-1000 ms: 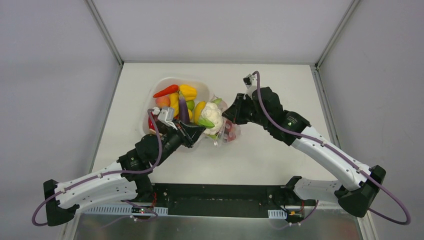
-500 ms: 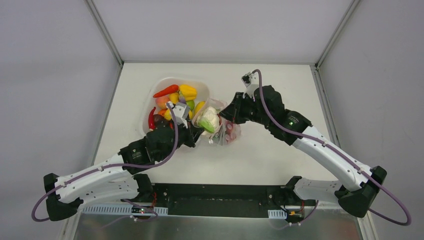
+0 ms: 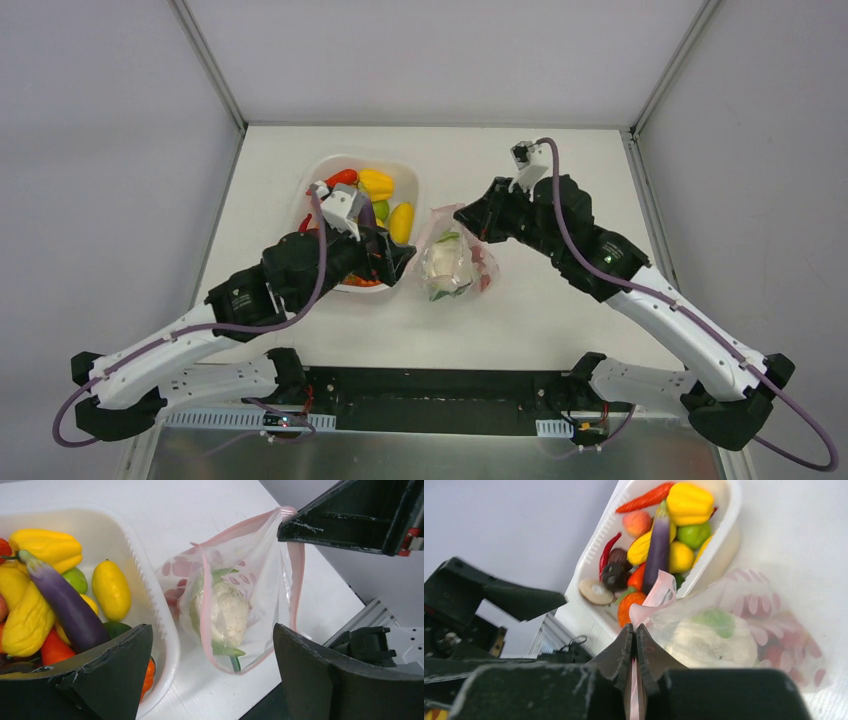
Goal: Place the food in the zip-top bag and seal the zipper
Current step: Adjust the zipper food storage bag at the center of the board.
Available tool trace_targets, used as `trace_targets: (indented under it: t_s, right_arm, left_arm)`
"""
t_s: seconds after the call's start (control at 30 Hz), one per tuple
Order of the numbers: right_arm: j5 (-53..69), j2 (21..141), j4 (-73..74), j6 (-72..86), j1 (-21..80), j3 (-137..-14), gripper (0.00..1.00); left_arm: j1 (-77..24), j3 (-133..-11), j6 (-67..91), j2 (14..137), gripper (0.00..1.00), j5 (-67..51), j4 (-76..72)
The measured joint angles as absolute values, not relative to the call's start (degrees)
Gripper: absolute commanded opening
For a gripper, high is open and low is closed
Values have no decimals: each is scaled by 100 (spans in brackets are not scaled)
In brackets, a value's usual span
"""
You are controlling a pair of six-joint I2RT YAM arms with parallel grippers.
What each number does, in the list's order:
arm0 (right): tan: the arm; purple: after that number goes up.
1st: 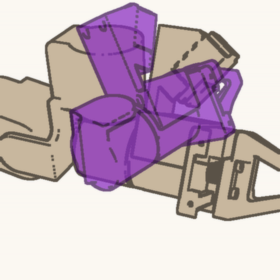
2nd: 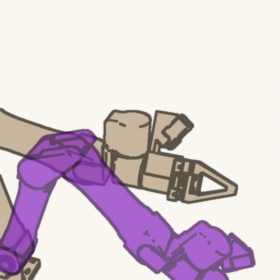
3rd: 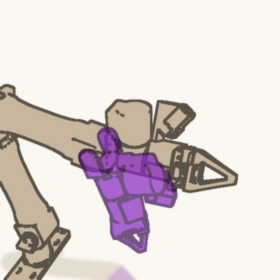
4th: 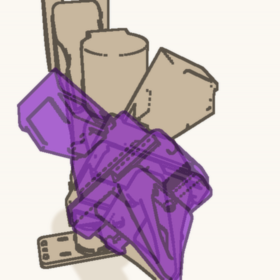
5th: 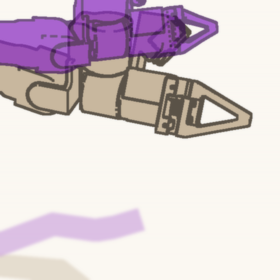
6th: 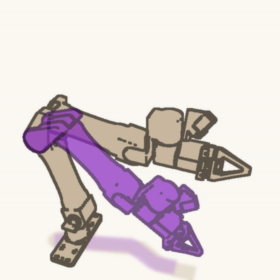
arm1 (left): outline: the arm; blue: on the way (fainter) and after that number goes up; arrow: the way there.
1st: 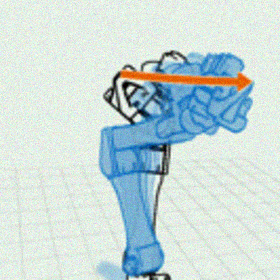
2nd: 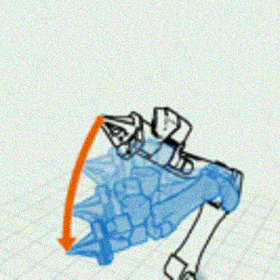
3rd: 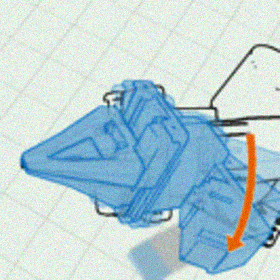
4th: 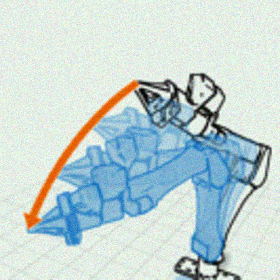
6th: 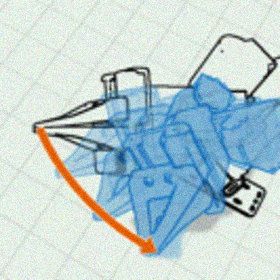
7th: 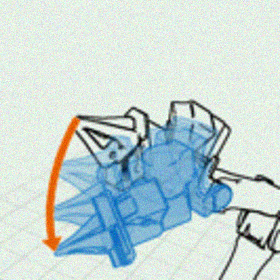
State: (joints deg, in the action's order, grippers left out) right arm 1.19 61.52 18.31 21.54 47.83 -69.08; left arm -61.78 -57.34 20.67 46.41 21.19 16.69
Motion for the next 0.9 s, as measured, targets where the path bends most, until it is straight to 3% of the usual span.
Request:
trace_targets:
  t_s: [0.17, 0.37, 0.63, 0.9]
  right_arm:
    - [-585, 5918, 1828, 2080, 4742, -6908, 4]
    - [-1345, 5610, 1865, 1651, 4713, -6904, 5]
    - [-298, 5684, 2036, 1262, 4685, -7157, 3]
    - [495, 5815, 2171, 1396, 4687, -6141, 5]
  left_arm:
    - [-6178, -5736, 2005, 4276, 92, 2265, 1767]
    - [-6178, -5739, 2027, 4685, 90, 2121, 2001]
    - [-6176, -5769, 2117, 5336, 89, 1837, 1774]
    - [-5756, -5714, 2482, 5507, 81, 1372, 1431]
